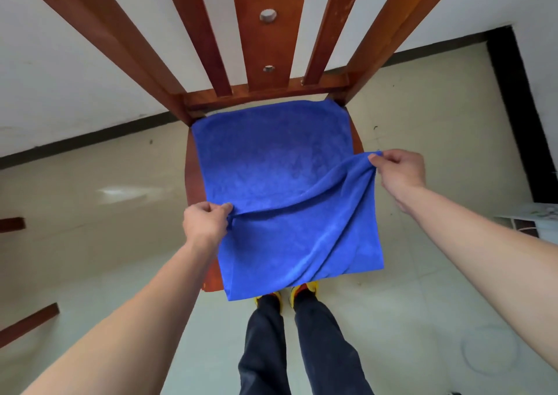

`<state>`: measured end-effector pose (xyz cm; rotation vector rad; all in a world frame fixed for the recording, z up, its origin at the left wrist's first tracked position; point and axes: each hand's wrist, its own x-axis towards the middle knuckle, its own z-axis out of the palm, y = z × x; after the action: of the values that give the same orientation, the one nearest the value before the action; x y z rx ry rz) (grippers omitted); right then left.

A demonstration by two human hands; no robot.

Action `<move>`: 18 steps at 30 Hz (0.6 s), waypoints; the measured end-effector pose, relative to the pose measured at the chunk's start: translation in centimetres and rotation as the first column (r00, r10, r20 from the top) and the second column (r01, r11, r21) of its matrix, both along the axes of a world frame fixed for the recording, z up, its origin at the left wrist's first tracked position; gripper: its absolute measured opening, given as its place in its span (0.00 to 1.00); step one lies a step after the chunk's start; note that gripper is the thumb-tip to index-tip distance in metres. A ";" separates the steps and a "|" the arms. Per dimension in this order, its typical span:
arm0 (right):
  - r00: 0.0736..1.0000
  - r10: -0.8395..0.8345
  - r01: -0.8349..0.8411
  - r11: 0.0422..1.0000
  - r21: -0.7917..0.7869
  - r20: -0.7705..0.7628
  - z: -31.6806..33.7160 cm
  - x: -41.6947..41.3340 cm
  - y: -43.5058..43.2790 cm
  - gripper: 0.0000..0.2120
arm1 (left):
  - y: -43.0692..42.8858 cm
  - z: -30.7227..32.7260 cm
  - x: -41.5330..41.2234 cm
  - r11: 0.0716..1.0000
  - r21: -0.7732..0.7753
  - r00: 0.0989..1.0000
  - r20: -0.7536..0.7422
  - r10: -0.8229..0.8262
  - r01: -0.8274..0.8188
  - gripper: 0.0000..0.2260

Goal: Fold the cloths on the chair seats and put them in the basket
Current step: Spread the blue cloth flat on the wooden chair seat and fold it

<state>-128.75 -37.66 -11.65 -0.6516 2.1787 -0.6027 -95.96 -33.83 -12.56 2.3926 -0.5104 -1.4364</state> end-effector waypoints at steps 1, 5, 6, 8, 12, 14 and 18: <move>1.000 0.010 -0.010 1.000 -0.013 -0.019 0.1 -0.1 -0.3 0.12 | -0.3 0.6 0.5 0.999 -0.026 1.000 0.003 0.026 -0.026 0.13; 0.998 0.048 -0.049 0.999 -0.020 -0.043 0.3 0.0 -3.1 0.12 | -4.3 3.0 2.3 0.962 -0.137 0.971 -0.058 0.230 -0.236 0.08; 0.997 0.055 -0.057 0.998 -0.030 -0.046 0.1 0.1 -4.1 0.12 | -5.9 3.3 2.6 0.945 -0.157 0.957 -0.079 0.279 -0.288 0.06; 0.996 0.072 -0.075 0.996 -0.055 -0.054 -0.3 0.4 -6.0 0.12 | -8.9 3.6 3.0 0.914 -0.171 0.927 -0.138 0.348 -0.368 0.01; 0.985 0.148 -0.155 0.985 -0.079 -0.090 -2.2 1.3 -9.4 0.09 | -13.6 2.0 2.8 0.895 -0.156 0.891 -0.264 0.370 -0.418 0.02; 0.971 0.210 -0.219 0.973 -0.073 -0.117 -3.2 1.6 -10.4 0.05 | -14.6 0.7 2.6 0.889 -0.146 0.876 -0.297 0.380 -0.434 0.02; 0.926 0.335 -0.347 0.937 -0.045 -0.177 -4.5 2.1 -11.1 0.04 | -13.7 -1.6 2.2 0.906 -0.202 0.918 -0.220 0.329 -0.373 0.12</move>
<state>-126.61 -48.73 -16.19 -1.1307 2.1294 -0.4590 -93.73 -47.52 -14.16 2.0123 -0.1786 -1.3262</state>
